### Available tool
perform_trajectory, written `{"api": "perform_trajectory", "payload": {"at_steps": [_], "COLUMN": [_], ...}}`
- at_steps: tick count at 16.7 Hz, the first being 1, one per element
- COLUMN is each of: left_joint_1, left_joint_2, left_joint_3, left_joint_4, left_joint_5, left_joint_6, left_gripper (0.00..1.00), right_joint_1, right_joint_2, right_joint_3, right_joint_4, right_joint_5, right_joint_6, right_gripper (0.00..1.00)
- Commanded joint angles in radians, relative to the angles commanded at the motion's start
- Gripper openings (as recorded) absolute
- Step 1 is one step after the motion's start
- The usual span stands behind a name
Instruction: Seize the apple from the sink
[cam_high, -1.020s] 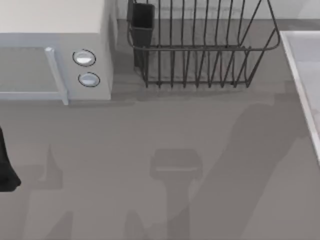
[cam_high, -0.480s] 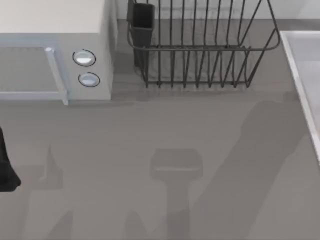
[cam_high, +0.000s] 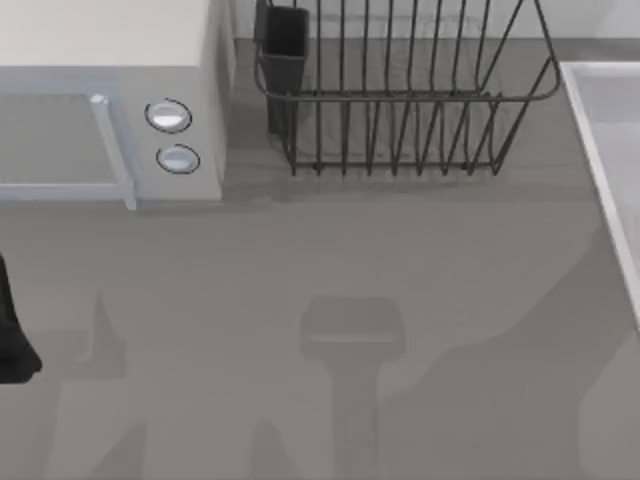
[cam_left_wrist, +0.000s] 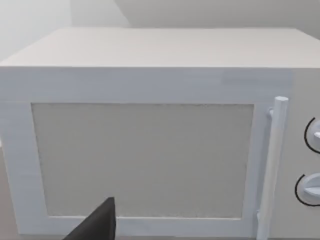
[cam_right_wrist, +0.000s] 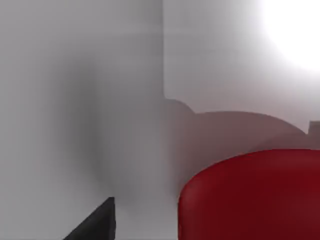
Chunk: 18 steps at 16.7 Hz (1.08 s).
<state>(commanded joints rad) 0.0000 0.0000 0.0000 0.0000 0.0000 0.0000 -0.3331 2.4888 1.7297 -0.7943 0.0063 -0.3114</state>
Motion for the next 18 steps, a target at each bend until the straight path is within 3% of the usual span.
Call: {"api": "perform_trajectory", "payload": {"at_steps": [7,18], "left_joint_1": [0.000,0.000], "left_joint_2": [0.000,0.000], "left_joint_3": [0.000,0.000], "left_joint_4": [0.000,0.000], "left_joint_5": [0.000,0.000], "left_joint_6": [0.000,0.000], "left_gripper": [1.00,1.00], "right_joint_1": [-0.001,-0.001], "right_joint_2": [0.049,0.049], "right_joint_3": [-0.038,-0.038], "right_joint_4": [0.070,0.070], "right_joint_5": [0.001,0.001], "right_joint_6": [0.000,0.000], "right_gripper": [1.00,0.17]}}
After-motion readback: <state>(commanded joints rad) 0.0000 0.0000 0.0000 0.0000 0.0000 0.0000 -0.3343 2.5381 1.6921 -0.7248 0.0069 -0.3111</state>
